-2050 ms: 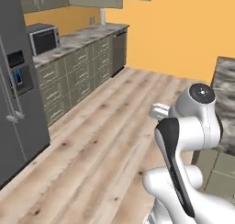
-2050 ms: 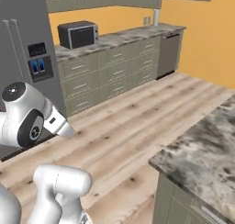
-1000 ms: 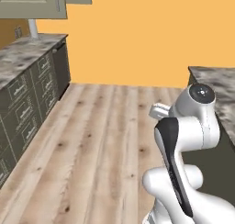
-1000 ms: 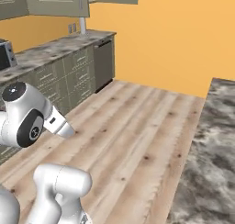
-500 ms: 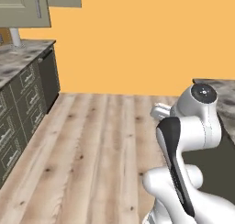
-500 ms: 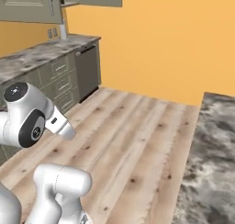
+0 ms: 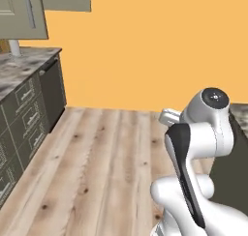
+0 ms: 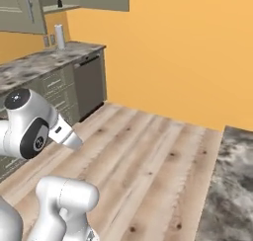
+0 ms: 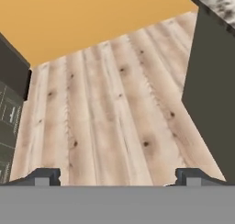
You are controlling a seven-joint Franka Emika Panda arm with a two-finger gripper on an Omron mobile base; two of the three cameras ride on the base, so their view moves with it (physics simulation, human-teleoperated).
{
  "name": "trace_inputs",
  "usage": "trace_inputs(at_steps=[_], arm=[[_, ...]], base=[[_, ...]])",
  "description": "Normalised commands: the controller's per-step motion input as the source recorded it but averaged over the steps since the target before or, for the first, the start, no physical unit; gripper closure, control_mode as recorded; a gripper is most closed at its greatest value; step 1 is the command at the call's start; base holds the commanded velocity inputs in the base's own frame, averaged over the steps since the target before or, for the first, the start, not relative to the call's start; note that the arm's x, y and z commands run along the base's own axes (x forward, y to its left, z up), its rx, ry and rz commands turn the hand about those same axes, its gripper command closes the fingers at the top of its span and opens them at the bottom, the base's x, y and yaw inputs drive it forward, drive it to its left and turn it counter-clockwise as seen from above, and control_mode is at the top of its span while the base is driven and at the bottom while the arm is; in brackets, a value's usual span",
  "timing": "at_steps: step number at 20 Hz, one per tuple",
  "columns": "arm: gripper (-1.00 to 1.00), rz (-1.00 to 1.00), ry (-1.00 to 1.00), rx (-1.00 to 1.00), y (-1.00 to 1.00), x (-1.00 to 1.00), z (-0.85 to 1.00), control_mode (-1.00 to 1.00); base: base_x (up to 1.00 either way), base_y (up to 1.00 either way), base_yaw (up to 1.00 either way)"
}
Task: Collect the turmeric, mayonnaise, and shaker from the cabinet and place them next to the stove.
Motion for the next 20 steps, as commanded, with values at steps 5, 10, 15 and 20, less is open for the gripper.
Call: trace_inputs(at_steps=[5,10,15,20], arm=[[-1.0,0.0,0.0,0.0,0.0,0.0,0.0,1.0],[-1.0,0.0,0.0,0.0,0.0,0.0,0.0,1.0],[-1.0,0.0,0.0,0.0,0.0,0.0,0.0,1.0],[-1.0,0.0,0.0,0.0,0.0,0.0,0.0,1.0]], base=[[1.0,0.0,0.33],[1.0,0.0,0.37],[1.0,-0.07,0.38],[1.0,-0.15,0.38]])
